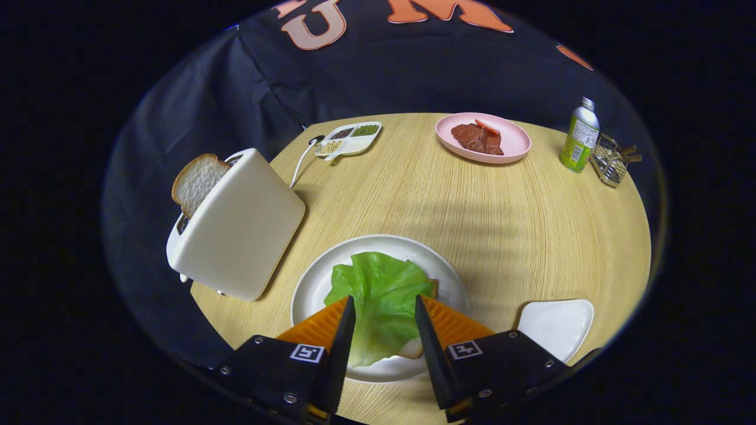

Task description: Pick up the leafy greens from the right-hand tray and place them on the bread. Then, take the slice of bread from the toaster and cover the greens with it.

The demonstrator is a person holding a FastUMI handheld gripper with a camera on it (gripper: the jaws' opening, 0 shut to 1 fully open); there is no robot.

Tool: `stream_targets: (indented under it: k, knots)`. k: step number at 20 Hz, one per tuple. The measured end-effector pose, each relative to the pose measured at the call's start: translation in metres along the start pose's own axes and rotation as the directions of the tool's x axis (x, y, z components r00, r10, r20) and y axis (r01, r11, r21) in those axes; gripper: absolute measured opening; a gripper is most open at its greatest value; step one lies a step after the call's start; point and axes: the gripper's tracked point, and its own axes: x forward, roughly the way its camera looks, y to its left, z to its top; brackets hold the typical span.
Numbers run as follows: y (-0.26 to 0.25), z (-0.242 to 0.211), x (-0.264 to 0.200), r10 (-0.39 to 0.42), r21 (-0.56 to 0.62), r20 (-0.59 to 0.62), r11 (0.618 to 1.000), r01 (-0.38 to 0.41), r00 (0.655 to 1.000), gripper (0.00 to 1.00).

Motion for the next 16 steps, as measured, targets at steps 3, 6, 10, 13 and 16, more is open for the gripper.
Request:
stream_targets:
  k: [3, 6, 10, 13, 16]
  knots:
    - [0.008, 0.018, -0.013, -0.011, -0.005, 0.029, 1.000, 0.012, 1.000, 0.69]
    - [0.032, 0.040, -0.031, 0.004, -0.001, 0.044, 1.000, -0.004, 0.999, 0.81]
    - [0.070, 0.072, -0.049, 0.024, -0.004, 0.047, 1.000, -0.024, 0.999, 0.89]
    - [0.101, 0.095, -0.057, 0.051, 0.015, 0.032, 0.999, -0.052, 0.998, 0.90]
    - [0.134, 0.112, -0.062, 0.090, -0.012, 0.003, 0.996, -0.090, 0.996, 0.91]
